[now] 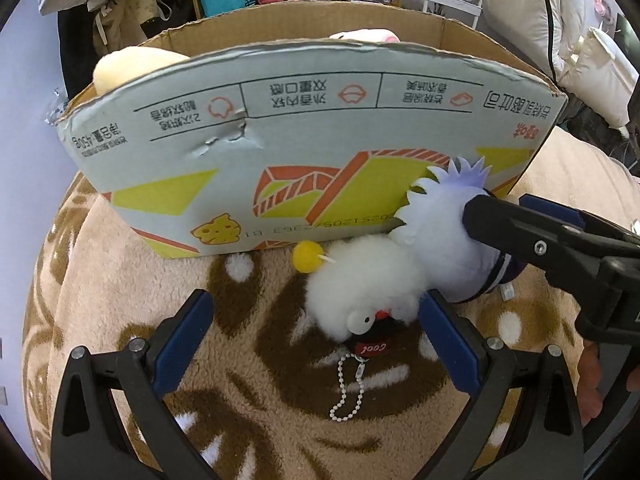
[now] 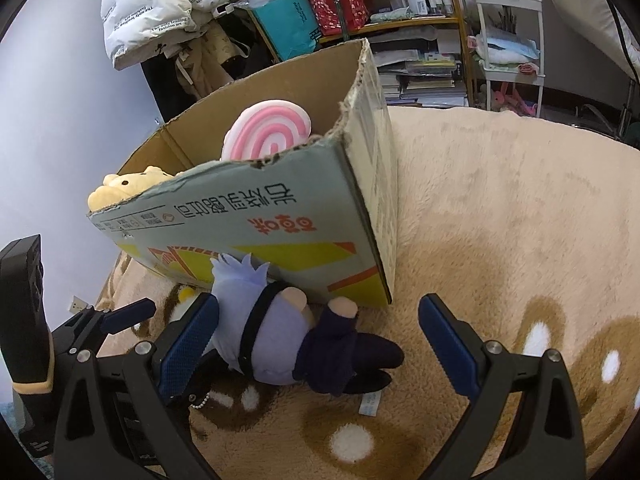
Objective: Organize soft objects
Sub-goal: 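Lower the left tool to the white fluffy bird while the right tool lowers to the purple-haired doll, then close the left tool on the white bird while the right tool closes on the purple-haired doll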
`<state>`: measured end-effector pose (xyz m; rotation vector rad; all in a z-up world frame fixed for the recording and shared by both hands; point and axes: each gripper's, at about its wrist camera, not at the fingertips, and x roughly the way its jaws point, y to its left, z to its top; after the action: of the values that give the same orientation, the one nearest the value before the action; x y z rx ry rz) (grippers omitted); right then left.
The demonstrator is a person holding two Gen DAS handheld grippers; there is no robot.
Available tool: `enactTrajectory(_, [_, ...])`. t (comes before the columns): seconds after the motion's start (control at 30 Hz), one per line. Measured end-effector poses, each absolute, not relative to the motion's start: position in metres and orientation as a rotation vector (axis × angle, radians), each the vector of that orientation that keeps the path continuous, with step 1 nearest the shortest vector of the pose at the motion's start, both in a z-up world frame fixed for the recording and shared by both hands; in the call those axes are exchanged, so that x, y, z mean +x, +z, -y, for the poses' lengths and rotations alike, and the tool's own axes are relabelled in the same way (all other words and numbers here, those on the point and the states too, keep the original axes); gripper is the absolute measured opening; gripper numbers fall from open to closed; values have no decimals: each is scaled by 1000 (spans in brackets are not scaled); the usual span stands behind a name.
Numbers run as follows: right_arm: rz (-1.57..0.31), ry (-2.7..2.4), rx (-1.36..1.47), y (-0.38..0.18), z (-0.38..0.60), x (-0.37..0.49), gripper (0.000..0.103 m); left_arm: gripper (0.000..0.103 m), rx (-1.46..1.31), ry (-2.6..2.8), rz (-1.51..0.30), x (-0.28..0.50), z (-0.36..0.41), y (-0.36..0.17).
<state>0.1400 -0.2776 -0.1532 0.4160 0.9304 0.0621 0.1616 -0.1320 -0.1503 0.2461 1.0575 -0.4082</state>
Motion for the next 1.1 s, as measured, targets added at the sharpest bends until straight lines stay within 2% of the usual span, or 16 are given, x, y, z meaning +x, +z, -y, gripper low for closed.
enactTrajectory(0.13, [-933,62,413,-154,278,140,103,98,249,-416,-1059,166,133,-154])
enactTrajectory(0.47, [-949,61,394,-151,269,139,103,81,300,-435,-1056,161,142,-167])
enactTrajectory(0.6, [-969,72,394,-155,268,141,103,79,318,-440,-1053,159,153,-172])
enactTrajectory(0.73, [-987,89,455,-161,272,142,103,63,317,-437,-1071,161,156,-177])
enactTrajectory(1.0, [-1000,103,485,-168,270,142,103,51,300,-455,-1073,162,155,-179])
enactTrajectory(1.1, [-990,91,469,-168,269,142,103,43,293,-469,-1074,162,157,-179])
